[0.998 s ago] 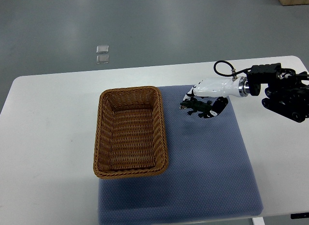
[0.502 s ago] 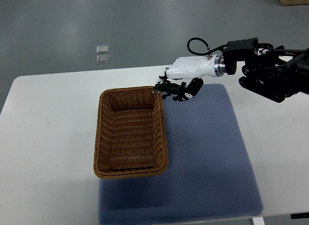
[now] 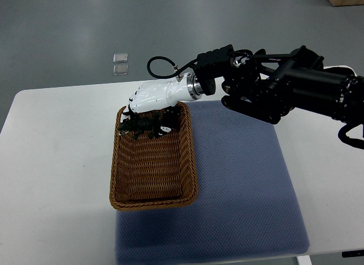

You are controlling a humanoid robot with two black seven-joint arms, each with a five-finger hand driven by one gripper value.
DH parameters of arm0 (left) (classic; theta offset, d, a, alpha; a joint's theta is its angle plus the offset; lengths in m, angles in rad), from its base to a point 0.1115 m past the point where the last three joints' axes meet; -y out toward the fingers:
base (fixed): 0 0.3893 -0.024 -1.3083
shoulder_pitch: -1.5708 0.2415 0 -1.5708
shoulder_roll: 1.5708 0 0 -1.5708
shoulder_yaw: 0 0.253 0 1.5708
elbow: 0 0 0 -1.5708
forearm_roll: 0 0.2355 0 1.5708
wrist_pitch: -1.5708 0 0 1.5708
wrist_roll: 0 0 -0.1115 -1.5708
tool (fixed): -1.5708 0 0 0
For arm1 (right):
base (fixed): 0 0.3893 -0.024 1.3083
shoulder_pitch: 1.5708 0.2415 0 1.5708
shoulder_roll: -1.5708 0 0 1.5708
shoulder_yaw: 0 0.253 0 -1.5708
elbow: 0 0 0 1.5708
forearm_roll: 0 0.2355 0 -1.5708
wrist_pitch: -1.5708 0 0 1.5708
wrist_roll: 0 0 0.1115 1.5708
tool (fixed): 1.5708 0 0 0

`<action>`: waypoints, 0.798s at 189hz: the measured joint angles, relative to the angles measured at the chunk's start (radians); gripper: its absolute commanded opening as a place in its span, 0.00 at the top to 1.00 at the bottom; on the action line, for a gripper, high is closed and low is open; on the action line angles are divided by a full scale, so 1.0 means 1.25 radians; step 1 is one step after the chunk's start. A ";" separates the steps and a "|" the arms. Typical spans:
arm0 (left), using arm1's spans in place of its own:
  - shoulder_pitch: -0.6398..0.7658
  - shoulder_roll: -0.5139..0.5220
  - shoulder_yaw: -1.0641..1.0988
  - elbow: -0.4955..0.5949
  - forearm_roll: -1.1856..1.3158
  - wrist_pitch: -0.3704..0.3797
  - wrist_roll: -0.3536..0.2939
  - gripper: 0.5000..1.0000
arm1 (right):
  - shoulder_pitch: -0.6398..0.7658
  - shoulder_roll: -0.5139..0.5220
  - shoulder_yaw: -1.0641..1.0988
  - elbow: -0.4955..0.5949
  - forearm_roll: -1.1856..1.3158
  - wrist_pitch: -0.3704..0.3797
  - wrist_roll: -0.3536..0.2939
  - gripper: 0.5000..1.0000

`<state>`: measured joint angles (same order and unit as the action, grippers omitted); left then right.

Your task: Place crocodile in brown basket with right hand

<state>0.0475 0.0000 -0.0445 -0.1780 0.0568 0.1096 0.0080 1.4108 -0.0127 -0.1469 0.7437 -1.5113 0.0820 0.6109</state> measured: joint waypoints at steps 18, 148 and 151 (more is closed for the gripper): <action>0.000 0.000 0.000 0.000 0.000 0.000 0.000 0.00 | -0.008 0.009 -0.004 -0.007 -0.002 0.001 0.000 0.86; 0.000 0.000 0.000 0.000 0.000 0.000 0.000 0.00 | -0.063 0.010 -0.010 -0.008 0.005 -0.005 0.000 0.15; 0.000 0.000 0.000 0.000 0.000 0.000 0.000 0.00 | -0.063 0.010 -0.010 -0.008 0.005 -0.005 0.000 0.15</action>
<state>0.0476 0.0000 -0.0445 -0.1780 0.0568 0.1092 0.0080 1.3317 0.0001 -0.1595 0.7332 -1.5052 0.0757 0.6109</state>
